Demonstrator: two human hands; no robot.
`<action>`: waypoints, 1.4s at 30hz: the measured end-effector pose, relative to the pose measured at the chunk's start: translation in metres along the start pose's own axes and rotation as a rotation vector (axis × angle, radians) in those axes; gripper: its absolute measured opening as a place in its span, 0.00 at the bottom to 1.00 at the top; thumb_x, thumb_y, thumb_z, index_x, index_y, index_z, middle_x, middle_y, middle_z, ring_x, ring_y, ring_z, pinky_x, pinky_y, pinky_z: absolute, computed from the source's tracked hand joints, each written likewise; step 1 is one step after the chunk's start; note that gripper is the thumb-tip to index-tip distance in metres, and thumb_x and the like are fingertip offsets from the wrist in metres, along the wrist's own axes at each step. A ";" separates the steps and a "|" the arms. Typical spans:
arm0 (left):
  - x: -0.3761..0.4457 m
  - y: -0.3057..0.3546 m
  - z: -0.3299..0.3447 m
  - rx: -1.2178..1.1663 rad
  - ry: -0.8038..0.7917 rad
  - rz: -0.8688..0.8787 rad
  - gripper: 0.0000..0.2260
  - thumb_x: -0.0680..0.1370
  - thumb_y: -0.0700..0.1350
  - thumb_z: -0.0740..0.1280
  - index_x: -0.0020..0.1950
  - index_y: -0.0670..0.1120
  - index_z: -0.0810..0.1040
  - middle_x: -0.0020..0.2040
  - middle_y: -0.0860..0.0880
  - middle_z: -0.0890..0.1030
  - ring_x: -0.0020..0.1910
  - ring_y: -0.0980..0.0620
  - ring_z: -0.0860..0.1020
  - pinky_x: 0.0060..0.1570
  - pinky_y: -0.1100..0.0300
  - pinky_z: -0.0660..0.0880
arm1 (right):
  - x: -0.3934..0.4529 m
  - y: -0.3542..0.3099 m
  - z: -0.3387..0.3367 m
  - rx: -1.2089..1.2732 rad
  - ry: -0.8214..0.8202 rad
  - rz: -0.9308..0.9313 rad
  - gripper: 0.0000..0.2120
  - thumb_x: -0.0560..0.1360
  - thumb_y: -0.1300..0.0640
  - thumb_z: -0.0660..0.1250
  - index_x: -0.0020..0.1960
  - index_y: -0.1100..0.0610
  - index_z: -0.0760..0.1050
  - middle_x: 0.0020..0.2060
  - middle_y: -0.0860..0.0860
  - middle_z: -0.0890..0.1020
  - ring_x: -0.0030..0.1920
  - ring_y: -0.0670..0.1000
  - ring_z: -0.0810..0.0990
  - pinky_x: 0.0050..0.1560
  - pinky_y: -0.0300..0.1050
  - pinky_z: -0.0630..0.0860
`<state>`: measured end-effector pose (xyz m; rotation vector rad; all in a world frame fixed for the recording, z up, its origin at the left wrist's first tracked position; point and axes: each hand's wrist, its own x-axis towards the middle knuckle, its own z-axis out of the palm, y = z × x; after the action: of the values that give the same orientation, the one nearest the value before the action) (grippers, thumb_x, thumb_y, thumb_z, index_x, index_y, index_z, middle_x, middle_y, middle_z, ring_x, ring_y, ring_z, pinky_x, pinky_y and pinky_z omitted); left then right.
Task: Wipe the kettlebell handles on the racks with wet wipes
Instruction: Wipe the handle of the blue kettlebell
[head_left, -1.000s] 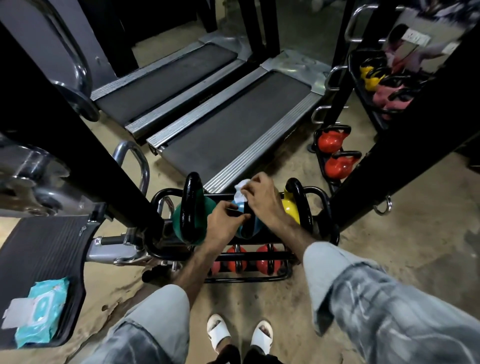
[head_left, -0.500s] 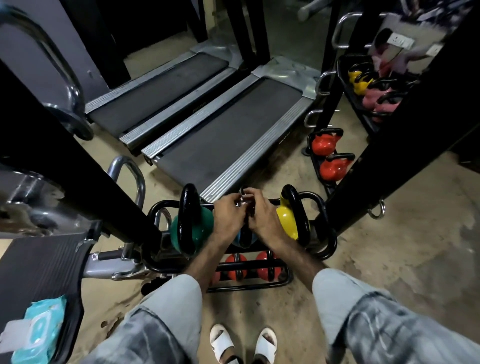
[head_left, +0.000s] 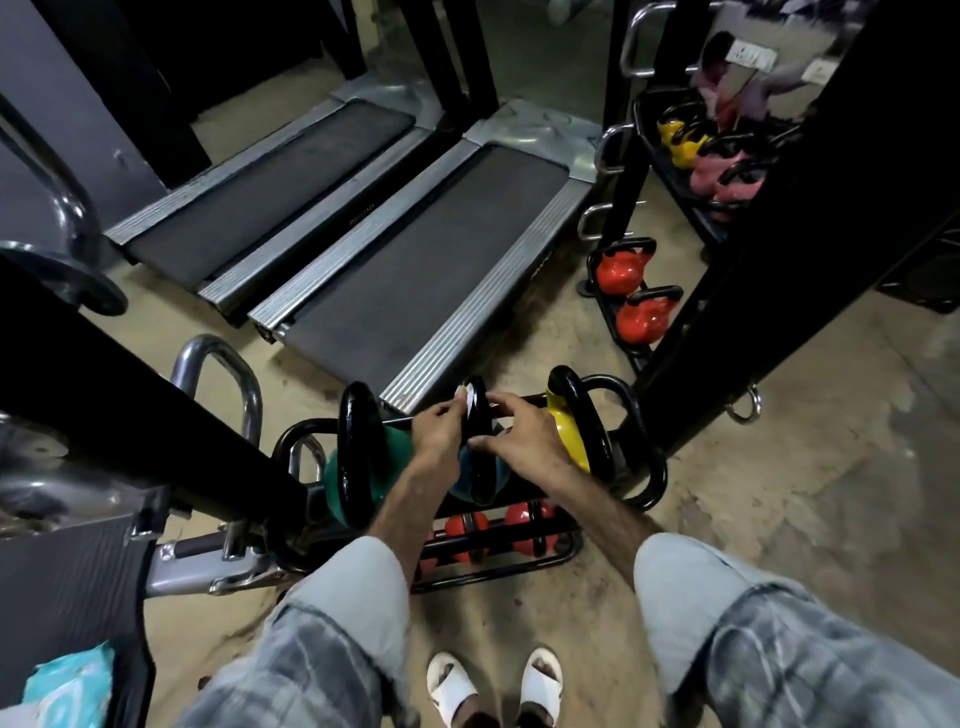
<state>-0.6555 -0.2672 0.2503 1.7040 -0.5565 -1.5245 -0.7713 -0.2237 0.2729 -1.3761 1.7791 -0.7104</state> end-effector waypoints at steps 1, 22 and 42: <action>-0.002 -0.004 -0.004 -0.038 -0.042 -0.052 0.11 0.74 0.50 0.73 0.44 0.41 0.83 0.41 0.42 0.84 0.39 0.45 0.83 0.40 0.51 0.82 | 0.001 -0.001 -0.002 -0.011 -0.008 -0.002 0.34 0.64 0.51 0.80 0.68 0.52 0.73 0.58 0.49 0.82 0.53 0.48 0.81 0.57 0.41 0.76; 0.033 0.023 0.012 0.332 -0.026 0.362 0.08 0.66 0.54 0.75 0.39 0.52 0.85 0.36 0.52 0.85 0.40 0.55 0.84 0.50 0.52 0.80 | -0.003 -0.013 -0.002 -0.100 -0.009 0.006 0.30 0.66 0.60 0.78 0.67 0.55 0.75 0.54 0.50 0.83 0.54 0.45 0.80 0.51 0.31 0.70; 0.014 0.060 0.025 1.191 -0.158 0.647 0.08 0.73 0.46 0.70 0.47 0.45 0.85 0.44 0.42 0.84 0.46 0.44 0.81 0.42 0.59 0.74 | -0.001 -0.001 -0.002 -0.083 -0.013 0.112 0.27 0.64 0.49 0.80 0.59 0.55 0.76 0.52 0.50 0.83 0.54 0.49 0.80 0.46 0.36 0.71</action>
<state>-0.6674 -0.3202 0.2881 1.8439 -2.1571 -0.8256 -0.7721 -0.2233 0.2745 -1.3204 1.8780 -0.5728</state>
